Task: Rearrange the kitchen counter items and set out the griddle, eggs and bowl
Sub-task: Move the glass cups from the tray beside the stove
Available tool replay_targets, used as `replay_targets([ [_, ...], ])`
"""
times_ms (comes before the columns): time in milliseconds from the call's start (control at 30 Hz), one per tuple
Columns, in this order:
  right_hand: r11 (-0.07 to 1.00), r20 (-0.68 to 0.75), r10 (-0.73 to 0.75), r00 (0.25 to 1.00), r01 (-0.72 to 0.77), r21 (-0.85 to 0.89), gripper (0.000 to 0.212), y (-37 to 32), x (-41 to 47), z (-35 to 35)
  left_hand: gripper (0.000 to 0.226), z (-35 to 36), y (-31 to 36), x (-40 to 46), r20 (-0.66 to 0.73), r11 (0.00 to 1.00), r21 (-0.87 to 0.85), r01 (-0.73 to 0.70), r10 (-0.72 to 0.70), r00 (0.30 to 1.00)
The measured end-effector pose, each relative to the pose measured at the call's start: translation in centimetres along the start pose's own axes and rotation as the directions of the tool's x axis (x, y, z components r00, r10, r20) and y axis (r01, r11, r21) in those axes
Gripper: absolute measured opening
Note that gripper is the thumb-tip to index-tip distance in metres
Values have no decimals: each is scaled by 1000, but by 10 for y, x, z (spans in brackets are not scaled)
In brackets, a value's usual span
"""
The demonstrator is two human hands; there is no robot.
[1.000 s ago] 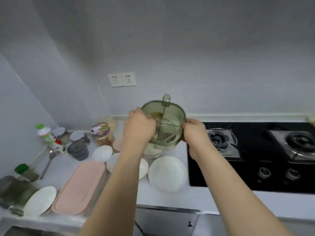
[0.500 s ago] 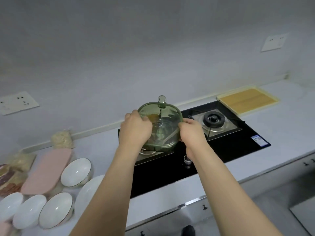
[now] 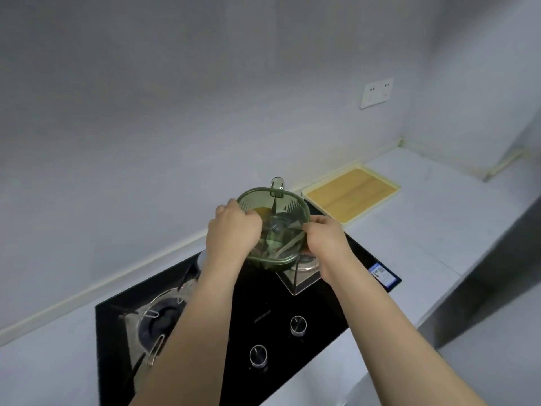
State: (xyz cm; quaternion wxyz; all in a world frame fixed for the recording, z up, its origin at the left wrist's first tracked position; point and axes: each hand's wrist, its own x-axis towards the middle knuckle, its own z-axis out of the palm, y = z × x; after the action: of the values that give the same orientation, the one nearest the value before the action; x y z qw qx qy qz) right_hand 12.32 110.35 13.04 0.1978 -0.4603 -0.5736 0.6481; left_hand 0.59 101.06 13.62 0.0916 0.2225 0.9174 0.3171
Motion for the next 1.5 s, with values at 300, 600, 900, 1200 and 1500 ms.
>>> replay_targets([
  [300, 999, -46, 53, 998, -53, 14, 15, -9, 135, -77, 40, 119, 79, 95, 123, 997, 73, -14, 5, 992],
  [600, 976, 16, 213, 977, -214, 43, 14, -19, 284, -149, 61, 230, 162, 199, 203, 989, 118, -91, 66, 977],
  [900, 910, 80, 397, 914, -403, 95, 25, -6, 372, -162, 78, 301, 175, 275, 352, 985, 96, -140, 98, 931],
  [1200, 781, 178, 564, 807, -591, 203, 25, 18, 425, -156, 84, 347, 155, 317, 403, 995, 56, -81, 52, 914],
  [1500, 762, 153, 589, 793, -609, 223, 24, 22, 448, -135, 55, 374, 129, 316, 309, 857, 362, -368, 262, 914],
])
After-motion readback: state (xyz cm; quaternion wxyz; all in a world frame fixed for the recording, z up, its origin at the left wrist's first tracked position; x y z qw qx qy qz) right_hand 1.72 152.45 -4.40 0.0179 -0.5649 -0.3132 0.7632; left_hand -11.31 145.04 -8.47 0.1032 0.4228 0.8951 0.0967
